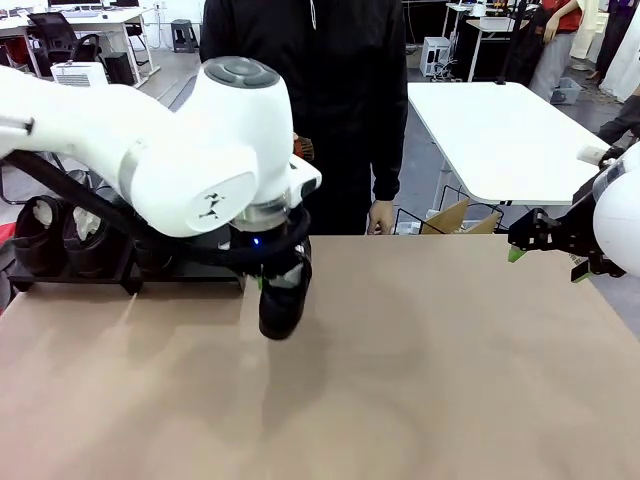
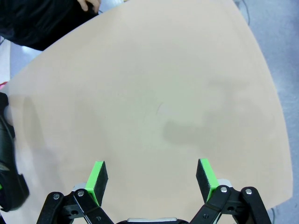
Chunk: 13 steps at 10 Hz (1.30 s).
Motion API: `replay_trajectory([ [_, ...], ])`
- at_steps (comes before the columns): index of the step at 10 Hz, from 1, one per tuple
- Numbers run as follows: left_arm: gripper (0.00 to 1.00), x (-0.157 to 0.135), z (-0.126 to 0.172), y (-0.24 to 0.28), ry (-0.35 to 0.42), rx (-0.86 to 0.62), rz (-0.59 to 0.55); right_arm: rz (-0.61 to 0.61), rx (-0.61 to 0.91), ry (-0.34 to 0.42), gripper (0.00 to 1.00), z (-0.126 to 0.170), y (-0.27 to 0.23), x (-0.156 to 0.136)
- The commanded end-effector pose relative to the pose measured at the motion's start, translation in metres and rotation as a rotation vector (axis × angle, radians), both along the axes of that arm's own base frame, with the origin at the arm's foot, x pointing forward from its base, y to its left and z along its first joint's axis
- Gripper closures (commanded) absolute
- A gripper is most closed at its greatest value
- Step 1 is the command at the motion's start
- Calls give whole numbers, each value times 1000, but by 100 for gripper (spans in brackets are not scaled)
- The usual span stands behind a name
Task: Organize the shoes by placing them on the stand.
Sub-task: Place the Shoe from the middle of the table onto the Shoes Stand.
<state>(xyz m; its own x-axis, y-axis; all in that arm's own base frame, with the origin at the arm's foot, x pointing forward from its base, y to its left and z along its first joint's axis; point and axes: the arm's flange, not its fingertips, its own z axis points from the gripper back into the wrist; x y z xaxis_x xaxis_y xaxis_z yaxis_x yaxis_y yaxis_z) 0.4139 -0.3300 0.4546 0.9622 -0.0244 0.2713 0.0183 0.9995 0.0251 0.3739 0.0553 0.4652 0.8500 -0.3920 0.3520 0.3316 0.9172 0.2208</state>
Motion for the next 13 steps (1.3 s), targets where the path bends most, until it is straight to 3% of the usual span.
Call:
replay_trajectory([
  [1,100,13,14,23,-130,27,-43,15,-5,-3,0,0,-3,0],
  [3,100,32,20,45,-182,16,-93,15,-5,-3,0,0,-3,0],
  [7,100,62,16,87,-308,21,-45,15,-5,-3,0,0,-3,0],
  [13,100,94,-4,116,-355,91,76,15,-5,-3,0,0,-3,0],
])
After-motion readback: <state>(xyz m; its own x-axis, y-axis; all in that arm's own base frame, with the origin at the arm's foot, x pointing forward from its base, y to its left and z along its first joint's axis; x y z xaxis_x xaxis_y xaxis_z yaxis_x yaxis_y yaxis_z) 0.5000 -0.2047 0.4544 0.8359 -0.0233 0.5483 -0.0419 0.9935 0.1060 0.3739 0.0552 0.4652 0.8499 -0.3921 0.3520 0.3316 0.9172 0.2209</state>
